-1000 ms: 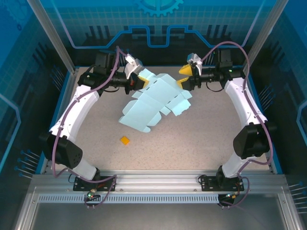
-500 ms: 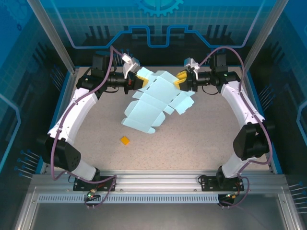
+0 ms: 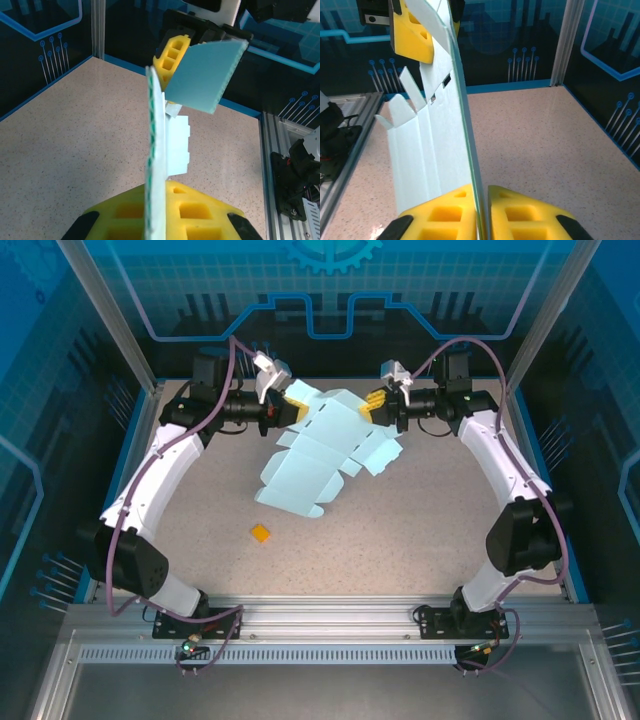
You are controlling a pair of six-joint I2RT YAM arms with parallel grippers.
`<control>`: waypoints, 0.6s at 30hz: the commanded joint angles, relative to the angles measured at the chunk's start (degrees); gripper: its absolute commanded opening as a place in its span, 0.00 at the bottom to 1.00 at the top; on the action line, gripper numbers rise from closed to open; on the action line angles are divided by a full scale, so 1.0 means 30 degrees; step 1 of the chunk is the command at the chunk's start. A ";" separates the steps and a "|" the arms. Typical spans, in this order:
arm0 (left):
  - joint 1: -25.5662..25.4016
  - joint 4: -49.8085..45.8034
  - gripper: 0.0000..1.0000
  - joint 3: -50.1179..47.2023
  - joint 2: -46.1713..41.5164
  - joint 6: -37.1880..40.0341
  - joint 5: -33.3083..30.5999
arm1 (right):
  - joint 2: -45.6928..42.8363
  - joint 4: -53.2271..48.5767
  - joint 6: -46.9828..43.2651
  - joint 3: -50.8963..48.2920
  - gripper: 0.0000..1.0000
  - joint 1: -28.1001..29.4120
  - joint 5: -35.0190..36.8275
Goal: Fold the paper box
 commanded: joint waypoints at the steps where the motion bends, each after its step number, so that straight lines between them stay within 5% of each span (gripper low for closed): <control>1: 0.0105 0.1558 0.00 -0.0516 -0.0401 -0.2107 0.0433 | -0.1459 0.2067 0.1047 -0.1327 0.11 0.0511 0.2614; 11: 0.0105 0.5887 0.00 -0.3203 -0.1487 -0.8977 -0.2041 | -0.4965 0.8694 0.0625 -0.7102 0.09 0.3825 1.3723; 18: 0.0105 0.6184 0.00 -0.3511 -0.1103 -1.0667 -0.2364 | -0.5675 1.2003 -0.1489 -0.9703 0.07 0.6375 1.9328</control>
